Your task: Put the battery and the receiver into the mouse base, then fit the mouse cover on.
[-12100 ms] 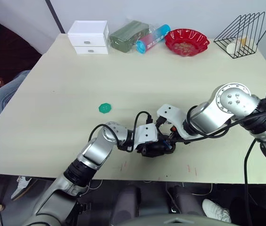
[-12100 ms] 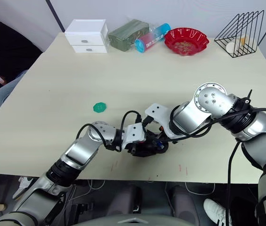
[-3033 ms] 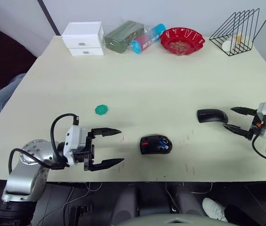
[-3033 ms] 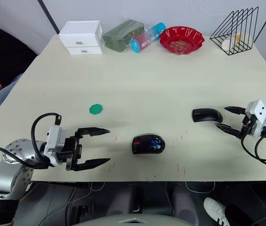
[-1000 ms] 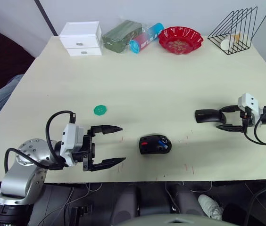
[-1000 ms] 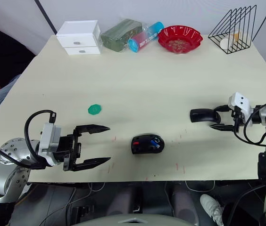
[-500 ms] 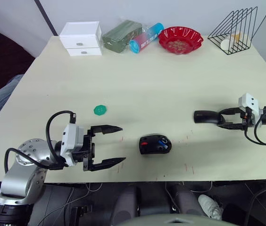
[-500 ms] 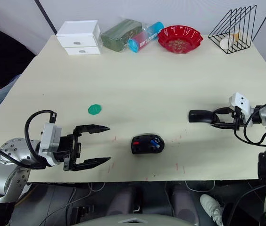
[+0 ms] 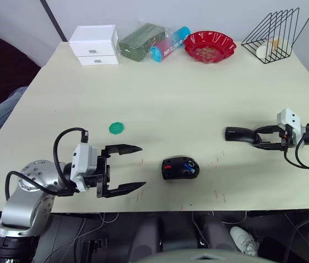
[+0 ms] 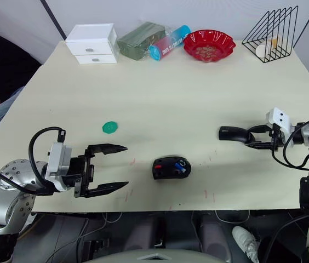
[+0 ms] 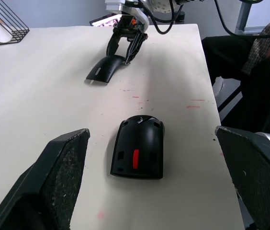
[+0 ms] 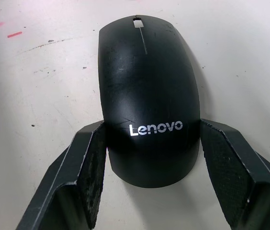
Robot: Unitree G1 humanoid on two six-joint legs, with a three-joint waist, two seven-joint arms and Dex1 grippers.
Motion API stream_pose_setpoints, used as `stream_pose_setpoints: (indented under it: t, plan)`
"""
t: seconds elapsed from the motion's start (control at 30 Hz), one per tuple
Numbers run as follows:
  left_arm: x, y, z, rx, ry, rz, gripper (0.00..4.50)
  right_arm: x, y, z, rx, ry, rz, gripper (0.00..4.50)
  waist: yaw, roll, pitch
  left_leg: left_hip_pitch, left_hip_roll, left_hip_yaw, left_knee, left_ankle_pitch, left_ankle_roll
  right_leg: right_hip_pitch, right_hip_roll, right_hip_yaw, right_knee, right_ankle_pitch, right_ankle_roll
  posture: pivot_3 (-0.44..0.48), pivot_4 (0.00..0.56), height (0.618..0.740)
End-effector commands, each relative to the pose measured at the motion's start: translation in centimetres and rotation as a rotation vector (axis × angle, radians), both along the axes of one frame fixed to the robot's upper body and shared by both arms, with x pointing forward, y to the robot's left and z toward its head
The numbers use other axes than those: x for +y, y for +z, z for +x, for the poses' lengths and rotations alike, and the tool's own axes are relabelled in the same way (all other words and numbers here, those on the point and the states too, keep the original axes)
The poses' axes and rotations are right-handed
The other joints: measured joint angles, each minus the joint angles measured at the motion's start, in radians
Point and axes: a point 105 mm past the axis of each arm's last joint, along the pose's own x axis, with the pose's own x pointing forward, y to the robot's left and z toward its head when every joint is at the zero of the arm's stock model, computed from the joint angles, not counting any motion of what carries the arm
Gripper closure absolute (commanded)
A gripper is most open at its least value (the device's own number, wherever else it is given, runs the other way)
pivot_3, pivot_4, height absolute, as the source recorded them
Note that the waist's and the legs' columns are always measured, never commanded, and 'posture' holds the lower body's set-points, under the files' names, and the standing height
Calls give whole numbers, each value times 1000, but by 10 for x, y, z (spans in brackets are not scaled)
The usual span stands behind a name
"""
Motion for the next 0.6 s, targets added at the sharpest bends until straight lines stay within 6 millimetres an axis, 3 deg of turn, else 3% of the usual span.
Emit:
stream_pose_setpoints:
  t: [0.03, 0.37, 0.6]
  plan:
    - [0, 3, 0, -27, -11, 7, 0, -6, 15, 4, -62, -16, 6, 1658, 0, 0, 0, 0, 0, 0, 0, 0, 0, 0, 0, 0, 0, 0, 0, 0, 150, 740]
    - [1, 3, 1, -30, -16, 12, 0, -6, 18, 4, -74, -24, 19, 1658, 0, 0, 0, 0, 0, 0, 0, 0, 0, 0, 0, 0, 0, 0, 0, 0, 150, 740]
    - [3, 2, 2, -29, -31, 25, 0, 13, 32, 2, -102, 70, 52, 1658, 1, 0, 0, 0, 0, 0, 0, 0, 0, 0, 0, 0, 0, 0, 0, 0, 150, 740]
